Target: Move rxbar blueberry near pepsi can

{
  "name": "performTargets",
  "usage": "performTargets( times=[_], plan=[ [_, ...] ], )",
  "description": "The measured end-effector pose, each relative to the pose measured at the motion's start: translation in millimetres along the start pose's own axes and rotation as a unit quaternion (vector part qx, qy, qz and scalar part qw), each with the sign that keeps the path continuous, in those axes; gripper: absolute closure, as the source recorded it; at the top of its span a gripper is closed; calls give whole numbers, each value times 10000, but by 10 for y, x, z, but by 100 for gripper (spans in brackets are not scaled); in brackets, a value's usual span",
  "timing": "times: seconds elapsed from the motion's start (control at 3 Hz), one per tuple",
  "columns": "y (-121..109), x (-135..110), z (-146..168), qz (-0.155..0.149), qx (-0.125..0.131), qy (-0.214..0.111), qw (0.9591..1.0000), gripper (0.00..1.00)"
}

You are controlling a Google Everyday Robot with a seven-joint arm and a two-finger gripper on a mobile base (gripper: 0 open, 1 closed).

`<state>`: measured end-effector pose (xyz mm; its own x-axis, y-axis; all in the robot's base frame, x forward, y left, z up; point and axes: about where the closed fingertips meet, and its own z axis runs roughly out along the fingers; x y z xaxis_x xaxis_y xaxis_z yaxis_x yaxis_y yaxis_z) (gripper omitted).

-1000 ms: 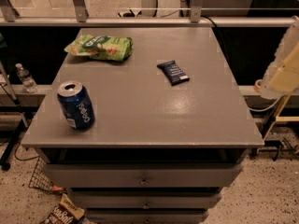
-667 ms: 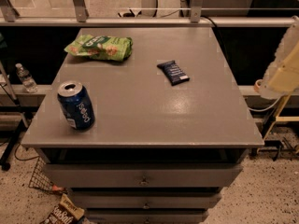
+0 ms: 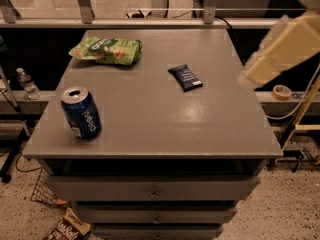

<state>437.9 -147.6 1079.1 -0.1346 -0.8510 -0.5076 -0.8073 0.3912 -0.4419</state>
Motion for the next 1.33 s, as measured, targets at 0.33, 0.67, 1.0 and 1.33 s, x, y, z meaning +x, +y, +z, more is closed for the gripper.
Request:
performTargets(
  times=[0.33,0.67,1.0,1.33],
  plan=[
    [-303,-29,744,563,-311,-530,9965,0],
    [-572,68,1785,1100,-670,-580,9900,0],
    [-680,139,2401,1460,-730,-267,9862,0],
    [-739,245,2877,1872,-731,-23,9796,0]
  ],
)
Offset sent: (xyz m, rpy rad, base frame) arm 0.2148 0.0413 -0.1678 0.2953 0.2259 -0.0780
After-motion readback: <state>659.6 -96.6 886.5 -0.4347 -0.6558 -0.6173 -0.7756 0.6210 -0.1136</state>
